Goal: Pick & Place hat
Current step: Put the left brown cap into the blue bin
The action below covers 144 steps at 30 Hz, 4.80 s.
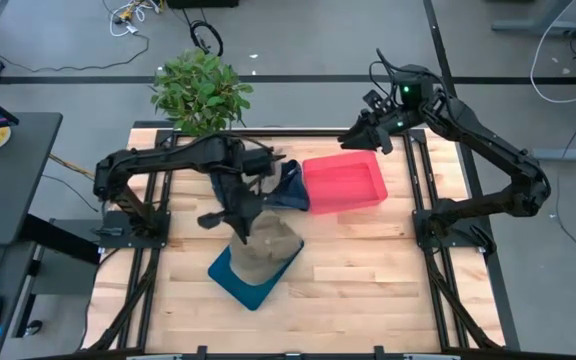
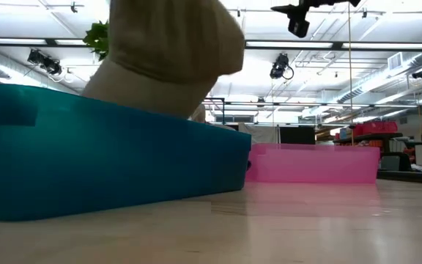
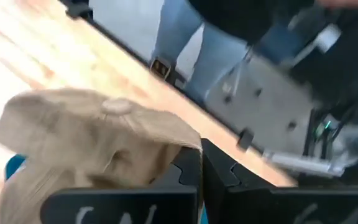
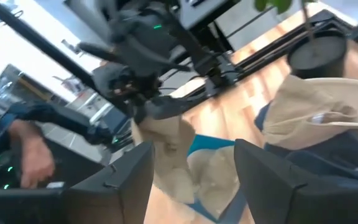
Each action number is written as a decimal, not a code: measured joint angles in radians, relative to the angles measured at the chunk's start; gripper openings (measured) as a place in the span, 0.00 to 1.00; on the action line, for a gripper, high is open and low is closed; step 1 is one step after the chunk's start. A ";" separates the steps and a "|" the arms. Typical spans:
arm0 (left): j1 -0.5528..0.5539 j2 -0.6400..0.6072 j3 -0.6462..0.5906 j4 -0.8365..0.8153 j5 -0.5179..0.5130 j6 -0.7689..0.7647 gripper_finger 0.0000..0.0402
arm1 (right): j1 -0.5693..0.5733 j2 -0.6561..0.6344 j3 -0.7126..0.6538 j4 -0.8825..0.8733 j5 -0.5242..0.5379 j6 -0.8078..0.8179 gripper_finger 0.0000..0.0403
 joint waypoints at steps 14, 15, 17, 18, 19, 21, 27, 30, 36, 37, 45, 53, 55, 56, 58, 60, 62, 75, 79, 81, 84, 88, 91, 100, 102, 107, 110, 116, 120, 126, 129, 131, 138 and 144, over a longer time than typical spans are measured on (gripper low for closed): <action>-0.065 -0.002 0.000 -0.093 -0.183 0.142 0.00 | 0.014 0.000 0.000 0.075 0.107 0.111 0.54; -0.068 -0.010 0.000 -0.101 -0.184 0.143 0.00 | 0.018 0.000 0.000 0.077 0.119 0.111 0.54; -0.077 -0.029 0.000 -0.117 -0.178 0.143 0.00 | 0.024 0.000 0.000 0.078 0.136 0.111 0.54; -0.081 -0.041 0.000 -0.126 -0.172 0.142 0.00 | 0.025 0.000 0.000 0.078 0.141 0.111 0.54; -0.084 -0.051 0.000 -0.133 -0.168 0.141 0.00 | 0.027 0.003 0.000 0.080 0.143 0.111 0.54; -0.089 -0.066 0.000 -0.138 -0.159 0.139 0.00 | 0.030 0.009 0.000 0.086 0.147 0.111 0.54; -0.106 -0.051 0.001 -0.107 -0.140 0.138 0.00 | 0.031 0.024 0.000 0.092 0.148 0.108 0.54; -0.121 -0.027 0.001 -0.098 -0.139 0.138 0.00 | 0.031 0.027 0.000 0.091 0.148 0.105 0.54; -0.148 -0.017 0.001 -0.098 -0.116 0.138 0.00 | 0.031 0.027 0.000 0.090 0.145 0.102 0.54; -0.150 -0.017 0.001 -0.098 -0.114 0.138 0.00 | 0.031 0.027 0.000 0.089 0.145 0.098 0.54; -0.172 -0.018 0.001 -0.094 -0.099 0.107 0.00 | 0.031 0.027 0.000 0.089 0.145 0.068 0.54; -0.218 -0.018 0.030 -0.073 -0.149 0.106 0.00 | 0.031 0.027 0.000 0.089 0.144 0.065 0.54; -0.227 -0.017 0.049 -0.060 -0.158 0.104 0.00 | 0.031 0.027 0.000 0.087 0.144 0.065 0.54; -0.231 -0.017 0.063 -0.057 -0.163 0.097 0.00 | 0.031 0.027 0.000 0.086 0.144 0.065 0.54; -0.233 -0.019 0.084 -0.035 -0.168 0.077 0.00 | 0.031 0.027 0.000 0.084 0.144 0.065 0.54; -0.236 -0.019 0.092 -0.022 -0.170 0.057 0.00 | 0.031 0.027 0.000 0.084 0.144 0.066 0.54; -0.244 -0.018 0.096 0.001 -0.173 0.041 0.00 | 0.031 0.027 0.000 0.084 0.143 0.067 0.54; -0.276 -0.018 0.097 0.042 -0.242 0.032 0.00 | 0.095 0.027 0.000 0.084 0.145 0.072 0.54; -0.276 -0.018 0.097 0.072 -0.242 0.032 0.00 | 0.109 0.027 0.000 0.084 0.153 0.072 0.54; -0.276 -0.018 0.096 0.075 -0.242 0.033 0.00 | 0.114 0.027 0.000 0.084 0.153 0.072 0.54; -0.274 -0.004 0.096 0.078 -0.242 0.033 0.00 | 0.114 0.027 0.000 0.084 0.154 0.072 0.54; -0.271 0.018 0.081 0.082 -0.242 0.040 0.00 | 0.113 0.027 0.000 0.084 0.156 0.072 0.54; -0.262 0.029 0.062 0.089 -0.242 0.046 0.00 | 0.113 0.027 0.000 0.084 0.156 0.072 0.54; -0.218 0.029 -0.025 0.103 -0.240 0.082 0.00 | 0.113 0.027 0.000 0.084 0.156 0.072 0.54; -0.212 0.029 -0.047 0.138 -0.255 0.101 0.00 | 0.113 0.027 0.000 0.085 0.156 0.072 0.54; -0.199 0.029 -0.052 0.153 -0.409 0.130 0.00 | 0.113 0.027 0.000 0.087 0.156 0.068 0.54; -0.179 0.029 -0.052 0.153 -0.461 0.147 0.00 | 0.113 0.027 0.000 0.089 0.156 0.067 0.54; -0.132 0.029 -0.077 0.178 -0.468 0.150 0.00 | 0.113 0.027 0.000 0.089 0.156 0.058 0.54; -0.110 0.028 -0.132 0.188 -0.453 0.150 0.00 | 0.113 0.027 0.000 0.088 0.156 0.057 0.54; -0.091 0.029 -0.236 0.231 -0.434 0.150 0.00 | 0.113 0.027 0.000 0.088 0.156 0.052 0.54; -0.076 0.029 -0.267 0.291 -0.442 0.150 0.00 | 0.113 0.027 0.000 0.087 0.156 0.048 0.54; -0.063 0.029 -0.284 0.324 -0.465 0.149 0.00 | 0.113 0.027 0.000 0.087 0.156 0.046 0.54; 0.005 0.029 -0.295 0.363 -0.558 0.144 0.00 | 0.113 0.027 0.000 0.086 0.156 0.045 0.54; 0.041 0.029 -0.295 0.363 -0.556 0.139 0.00 | 0.122 0.027 0.000 0.084 0.156 0.030 0.54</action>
